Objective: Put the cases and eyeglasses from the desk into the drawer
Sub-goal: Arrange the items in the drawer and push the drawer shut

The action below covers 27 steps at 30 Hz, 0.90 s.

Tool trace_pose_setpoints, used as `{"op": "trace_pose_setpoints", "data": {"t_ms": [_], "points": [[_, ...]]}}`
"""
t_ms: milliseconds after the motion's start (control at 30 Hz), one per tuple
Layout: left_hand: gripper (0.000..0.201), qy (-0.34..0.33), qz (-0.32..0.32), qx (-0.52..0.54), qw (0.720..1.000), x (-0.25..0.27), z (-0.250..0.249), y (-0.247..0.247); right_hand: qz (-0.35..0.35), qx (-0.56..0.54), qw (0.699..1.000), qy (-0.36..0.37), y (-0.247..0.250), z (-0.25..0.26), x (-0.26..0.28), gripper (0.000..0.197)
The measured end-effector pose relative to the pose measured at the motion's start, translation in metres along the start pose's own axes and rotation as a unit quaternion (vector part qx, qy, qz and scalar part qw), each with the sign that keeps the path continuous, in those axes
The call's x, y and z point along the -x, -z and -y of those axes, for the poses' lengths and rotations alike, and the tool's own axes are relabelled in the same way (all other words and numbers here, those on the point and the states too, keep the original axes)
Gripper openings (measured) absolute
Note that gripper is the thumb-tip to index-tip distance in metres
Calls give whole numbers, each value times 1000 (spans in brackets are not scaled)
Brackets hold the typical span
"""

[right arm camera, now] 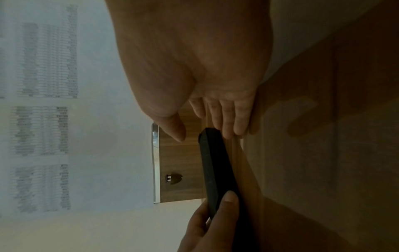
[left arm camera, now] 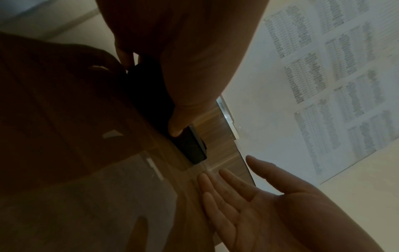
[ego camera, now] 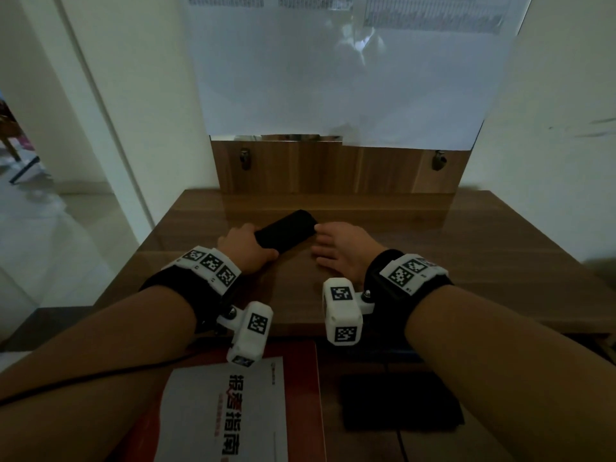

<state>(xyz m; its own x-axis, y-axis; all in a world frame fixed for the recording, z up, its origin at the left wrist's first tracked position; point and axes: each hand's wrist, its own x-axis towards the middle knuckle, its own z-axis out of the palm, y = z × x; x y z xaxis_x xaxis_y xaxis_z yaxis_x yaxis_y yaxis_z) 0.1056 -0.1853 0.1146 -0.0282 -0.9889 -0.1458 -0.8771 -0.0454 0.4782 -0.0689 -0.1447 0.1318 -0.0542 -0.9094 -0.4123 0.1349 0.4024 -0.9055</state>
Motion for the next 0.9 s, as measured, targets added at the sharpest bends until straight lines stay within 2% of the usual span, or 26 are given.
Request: {"op": "trace_pose_setpoints", "data": {"t_ms": [167,367,667,800,900], "points": [[68,-19,12,15,1000,9,-8,2,-56,94,992,63,10,5,7,65],[65,-95,43,0,994,31,-31,5,-64,257,952,154,31,17,30,69],[61,-195,74,15,978,70,-63,-1,-91,312,942,84,72,23,62,58],[61,-195,120,26,973,89,-71,-4,-62,325,942,57,95,23,88,38],[61,-193,148,27,970,103,-76,-6,-41,325,944,34,114,21,106,31]]}}
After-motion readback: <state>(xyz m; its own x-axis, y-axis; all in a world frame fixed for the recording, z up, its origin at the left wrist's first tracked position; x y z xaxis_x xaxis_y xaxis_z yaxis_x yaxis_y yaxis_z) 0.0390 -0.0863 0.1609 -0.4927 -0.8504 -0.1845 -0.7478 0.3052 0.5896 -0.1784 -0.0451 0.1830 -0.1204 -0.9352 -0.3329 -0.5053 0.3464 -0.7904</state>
